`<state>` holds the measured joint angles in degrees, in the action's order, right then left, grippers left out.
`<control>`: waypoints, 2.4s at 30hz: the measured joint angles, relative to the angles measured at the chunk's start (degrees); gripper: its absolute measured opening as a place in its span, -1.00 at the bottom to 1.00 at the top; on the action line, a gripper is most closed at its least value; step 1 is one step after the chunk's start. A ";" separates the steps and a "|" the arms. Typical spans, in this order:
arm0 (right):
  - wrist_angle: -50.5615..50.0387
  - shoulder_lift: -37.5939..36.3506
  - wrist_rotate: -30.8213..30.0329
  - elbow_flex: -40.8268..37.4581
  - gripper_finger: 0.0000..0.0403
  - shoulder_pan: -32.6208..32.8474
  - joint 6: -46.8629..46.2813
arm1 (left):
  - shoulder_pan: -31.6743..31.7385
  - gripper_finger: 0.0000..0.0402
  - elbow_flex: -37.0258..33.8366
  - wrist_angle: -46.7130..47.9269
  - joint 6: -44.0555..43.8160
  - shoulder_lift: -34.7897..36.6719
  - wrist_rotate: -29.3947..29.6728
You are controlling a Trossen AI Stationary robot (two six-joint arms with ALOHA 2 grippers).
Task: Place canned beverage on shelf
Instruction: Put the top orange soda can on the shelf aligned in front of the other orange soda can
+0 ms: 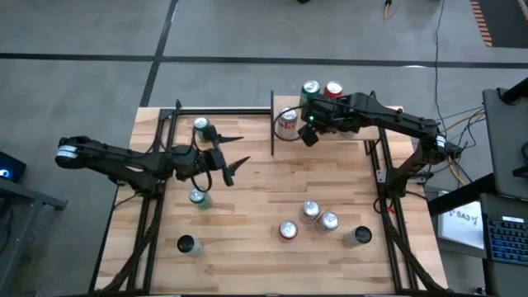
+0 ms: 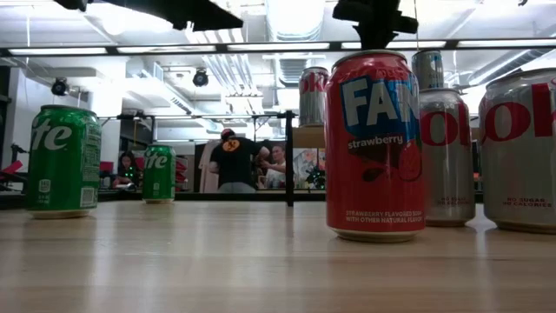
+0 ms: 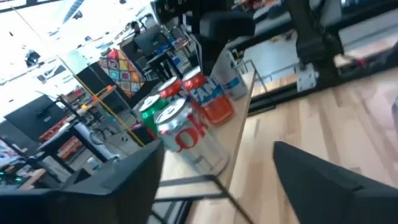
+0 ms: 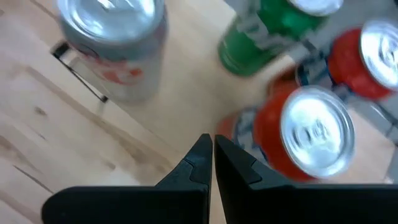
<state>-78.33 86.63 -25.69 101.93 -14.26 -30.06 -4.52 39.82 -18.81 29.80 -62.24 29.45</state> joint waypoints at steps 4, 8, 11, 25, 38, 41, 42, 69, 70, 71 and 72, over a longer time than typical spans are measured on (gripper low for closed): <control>2.43 -0.25 0.02 -0.04 -0.96 0.00 2.69 | 0.10 -0.02 0.00 -0.39 2.48 0.54 0.07; 2.03 -0.93 0.07 -0.04 -0.96 0.00 2.21 | 0.32 -0.48 0.00 -1.20 4.28 0.58 1.02; 2.46 -1.42 0.07 -0.04 -0.96 -0.12 -0.49 | 1.36 -0.85 0.00 -1.52 4.38 0.72 1.03; 1.65 0.04 0.11 -0.07 -0.96 -2.44 -4.44 | 7.32 -0.98 -1.61 0.85 -2.89 6.40 -16.76; 0.62 0.37 -4.11 -0.46 -0.96 -3.41 -4.39 | 7.43 -0.99 -2.14 0.63 -2.43 7.31 -16.54; 0.37 0.42 -4.32 -0.52 -0.96 -3.41 -4.41 | 7.43 -0.99 -2.14 0.63 -2.28 7.31 -16.52; 0.38 0.43 -4.35 -0.52 -0.96 -3.41 -4.41 | 7.44 -0.99 -2.14 0.60 -2.01 7.33 -16.52; 0.12 0.48 -7.41 -1.22 -0.96 -5.26 -4.46 | 10.17 -0.99 -2.14 0.73 -0.72 7.57 -16.32; 0.04 0.48 -7.50 -1.22 -0.96 -5.29 -4.46 | 10.47 -0.99 -2.14 0.91 -0.72 7.59 -16.32; -0.06 0.48 -7.61 -1.22 -0.96 -5.41 -4.46 | 10.80 -0.99 -2.14 1.13 -0.72 7.59 -16.32; -0.07 0.48 -7.75 -1.22 -0.96 -5.54 -4.44 | 11.07 -0.99 -2.14 1.45 -0.72 7.59 -16.30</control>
<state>-78.41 87.11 -33.45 100.71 -19.80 -34.51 6.56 37.67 -17.35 29.08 -54.65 13.15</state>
